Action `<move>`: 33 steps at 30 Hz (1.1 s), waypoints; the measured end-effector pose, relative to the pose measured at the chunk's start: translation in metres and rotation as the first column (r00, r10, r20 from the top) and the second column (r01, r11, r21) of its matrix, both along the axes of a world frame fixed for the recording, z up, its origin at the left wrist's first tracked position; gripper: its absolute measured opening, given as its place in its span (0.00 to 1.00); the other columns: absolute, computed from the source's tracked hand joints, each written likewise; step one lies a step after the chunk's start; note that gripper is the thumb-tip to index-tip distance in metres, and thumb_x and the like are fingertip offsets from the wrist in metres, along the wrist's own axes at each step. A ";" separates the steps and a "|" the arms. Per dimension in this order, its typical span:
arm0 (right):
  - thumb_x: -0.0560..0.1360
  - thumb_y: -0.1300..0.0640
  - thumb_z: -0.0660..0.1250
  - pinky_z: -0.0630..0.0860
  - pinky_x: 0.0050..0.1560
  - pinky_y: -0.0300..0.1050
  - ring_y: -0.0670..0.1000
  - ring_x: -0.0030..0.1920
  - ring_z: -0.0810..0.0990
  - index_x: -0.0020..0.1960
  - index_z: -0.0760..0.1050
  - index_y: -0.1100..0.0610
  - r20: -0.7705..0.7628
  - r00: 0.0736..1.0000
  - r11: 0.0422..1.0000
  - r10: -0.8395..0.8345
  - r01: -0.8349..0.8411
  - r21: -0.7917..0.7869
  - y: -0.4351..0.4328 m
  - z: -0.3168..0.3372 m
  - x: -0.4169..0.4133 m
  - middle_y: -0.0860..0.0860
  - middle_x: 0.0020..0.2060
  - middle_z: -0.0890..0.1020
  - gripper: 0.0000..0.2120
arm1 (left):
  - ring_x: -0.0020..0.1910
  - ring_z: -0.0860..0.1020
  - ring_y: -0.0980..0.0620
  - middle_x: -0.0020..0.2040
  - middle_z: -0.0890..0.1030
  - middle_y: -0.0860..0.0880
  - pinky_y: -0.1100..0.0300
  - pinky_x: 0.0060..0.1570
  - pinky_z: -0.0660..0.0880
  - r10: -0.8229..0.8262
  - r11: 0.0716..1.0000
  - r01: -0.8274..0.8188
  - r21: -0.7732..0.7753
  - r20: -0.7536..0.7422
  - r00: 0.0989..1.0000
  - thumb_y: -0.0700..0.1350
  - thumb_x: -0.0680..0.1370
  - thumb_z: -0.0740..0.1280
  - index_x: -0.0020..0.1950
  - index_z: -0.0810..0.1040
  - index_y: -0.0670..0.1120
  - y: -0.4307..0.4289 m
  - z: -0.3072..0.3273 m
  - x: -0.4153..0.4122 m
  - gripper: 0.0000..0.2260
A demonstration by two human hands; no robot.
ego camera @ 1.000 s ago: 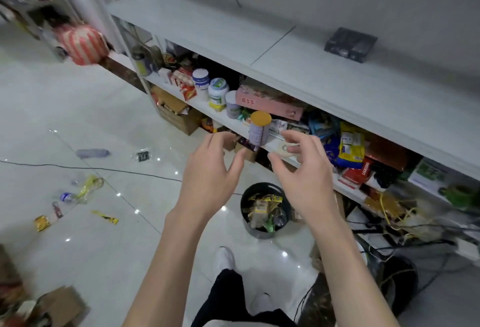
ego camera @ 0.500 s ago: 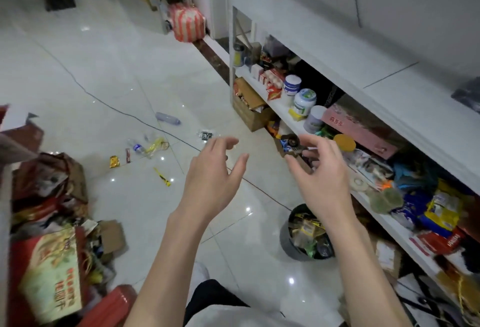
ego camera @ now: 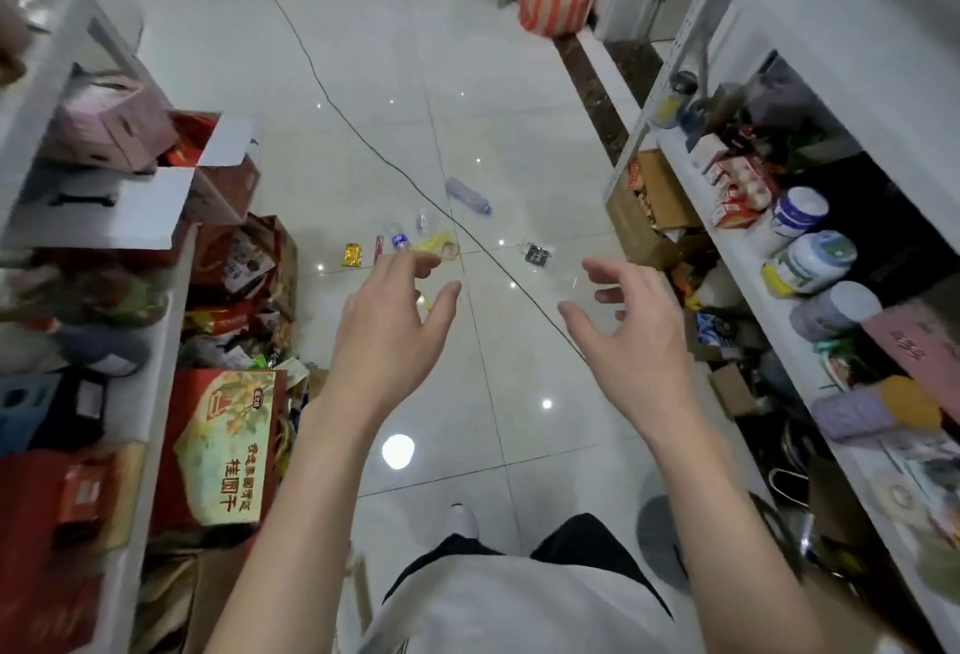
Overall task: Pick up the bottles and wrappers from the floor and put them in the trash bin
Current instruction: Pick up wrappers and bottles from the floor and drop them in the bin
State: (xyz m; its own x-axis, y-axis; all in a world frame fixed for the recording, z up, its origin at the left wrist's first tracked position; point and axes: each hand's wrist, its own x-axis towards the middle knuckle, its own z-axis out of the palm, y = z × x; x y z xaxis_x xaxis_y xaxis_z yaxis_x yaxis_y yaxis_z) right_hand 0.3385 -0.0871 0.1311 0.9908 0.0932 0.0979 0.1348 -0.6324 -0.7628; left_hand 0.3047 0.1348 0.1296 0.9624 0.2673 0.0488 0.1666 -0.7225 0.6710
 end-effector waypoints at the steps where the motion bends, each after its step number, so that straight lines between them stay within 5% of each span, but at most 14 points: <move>1: 0.76 0.52 0.73 0.66 0.50 0.21 0.42 0.55 0.74 0.67 0.74 0.49 -0.017 1.000 1.000 0.022 -0.022 -0.013 0.008 -0.004 0.008 0.45 0.57 0.75 0.20 | 0.51 0.77 0.57 0.61 0.76 0.56 0.47 0.58 0.74 0.021 1.000 -0.021 0.000 -0.009 1.000 0.56 0.81 0.63 0.66 0.73 0.52 0.010 -0.003 0.004 0.15; 9: 0.76 0.51 0.73 0.67 0.50 0.27 0.43 0.56 0.76 0.67 0.74 0.48 -0.074 0.991 0.992 0.108 -0.113 -0.061 0.039 -0.027 0.104 0.45 0.59 0.75 0.21 | 0.51 0.76 0.57 0.61 0.75 0.55 0.56 0.51 0.73 0.158 0.987 -0.161 -0.019 -0.101 0.982 0.56 0.81 0.63 0.68 0.73 0.51 0.054 -0.034 0.066 0.17; 18: 0.77 0.51 0.73 0.67 0.50 0.28 0.41 0.55 0.75 0.67 0.73 0.48 -0.102 0.970 0.968 0.219 -0.229 -0.101 0.042 -0.040 0.282 0.46 0.60 0.75 0.20 | 0.51 0.76 0.57 0.62 0.75 0.54 0.48 0.61 0.74 0.261 0.965 -0.264 0.001 -0.162 0.952 0.57 0.82 0.62 0.68 0.72 0.51 0.043 -0.046 0.216 0.18; 26: 0.77 0.52 0.71 0.74 0.61 0.49 0.50 0.58 0.76 0.68 0.74 0.52 -0.083 0.876 0.852 0.474 -0.481 -0.206 0.093 -0.059 0.417 0.49 0.60 0.74 0.20 | 0.54 0.76 0.56 0.62 0.74 0.56 0.47 0.61 0.74 0.489 0.865 -0.501 -0.003 -0.217 0.845 0.57 0.82 0.61 0.69 0.71 0.53 0.055 -0.060 0.290 0.17; 33: 0.75 0.55 0.73 0.76 0.59 0.54 0.53 0.58 0.78 0.65 0.75 0.55 -0.108 0.798 0.776 0.593 -0.602 -0.189 0.157 -0.115 0.489 0.49 0.59 0.76 0.20 | 0.55 0.77 0.54 0.62 0.75 0.55 0.48 0.58 0.76 0.580 0.789 -0.615 0.003 -0.338 0.742 0.57 0.82 0.61 0.68 0.72 0.52 0.090 -0.116 0.329 0.17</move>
